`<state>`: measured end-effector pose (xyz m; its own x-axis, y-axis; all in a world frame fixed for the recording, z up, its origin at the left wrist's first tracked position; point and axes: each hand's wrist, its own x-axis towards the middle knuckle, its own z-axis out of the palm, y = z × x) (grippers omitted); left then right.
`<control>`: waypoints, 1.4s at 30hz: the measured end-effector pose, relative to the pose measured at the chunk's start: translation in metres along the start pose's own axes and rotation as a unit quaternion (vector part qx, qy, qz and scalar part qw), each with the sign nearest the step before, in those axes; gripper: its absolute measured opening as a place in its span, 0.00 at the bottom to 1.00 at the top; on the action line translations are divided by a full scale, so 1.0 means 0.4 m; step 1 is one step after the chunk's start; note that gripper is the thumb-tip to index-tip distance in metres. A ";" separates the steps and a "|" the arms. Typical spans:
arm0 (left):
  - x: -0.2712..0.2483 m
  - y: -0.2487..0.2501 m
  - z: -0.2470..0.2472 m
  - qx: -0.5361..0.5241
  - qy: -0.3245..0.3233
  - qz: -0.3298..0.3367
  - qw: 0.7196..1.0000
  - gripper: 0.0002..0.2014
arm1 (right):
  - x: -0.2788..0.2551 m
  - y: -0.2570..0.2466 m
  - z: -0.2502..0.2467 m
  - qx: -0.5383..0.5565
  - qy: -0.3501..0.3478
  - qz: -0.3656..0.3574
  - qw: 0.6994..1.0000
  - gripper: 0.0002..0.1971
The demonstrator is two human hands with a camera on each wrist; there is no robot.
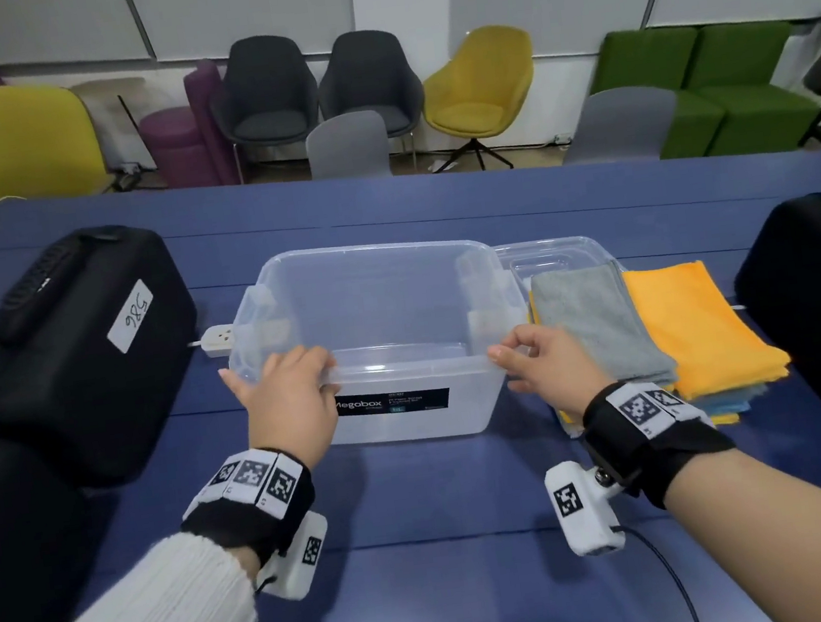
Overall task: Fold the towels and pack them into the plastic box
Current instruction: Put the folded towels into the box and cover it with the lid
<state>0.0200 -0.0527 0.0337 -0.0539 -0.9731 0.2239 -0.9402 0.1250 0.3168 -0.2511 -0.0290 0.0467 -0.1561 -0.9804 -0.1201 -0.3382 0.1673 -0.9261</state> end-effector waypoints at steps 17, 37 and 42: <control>-0.102 0.078 -0.049 0.067 -0.082 0.021 0.994 0.06 | -0.092 0.055 -0.031 -0.097 -0.038 -0.020 0.994 0.09; -0.091 0.664 0.230 -0.394 -0.198 0.096 0.892 0.28 | 0.003 0.175 -0.407 -0.312 0.184 -0.016 0.932 0.09; -0.005 0.688 0.380 -0.497 -0.127 -0.298 0.805 0.43 | 0.062 0.200 -0.449 -0.374 0.118 0.077 0.916 0.30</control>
<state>-0.2899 -0.0459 -0.0197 0.1219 -0.9102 -0.3959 -0.0974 -0.4079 0.9078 -0.4485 -0.0212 0.0339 -0.4228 -0.9038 -0.0666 -0.8232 0.4138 -0.3888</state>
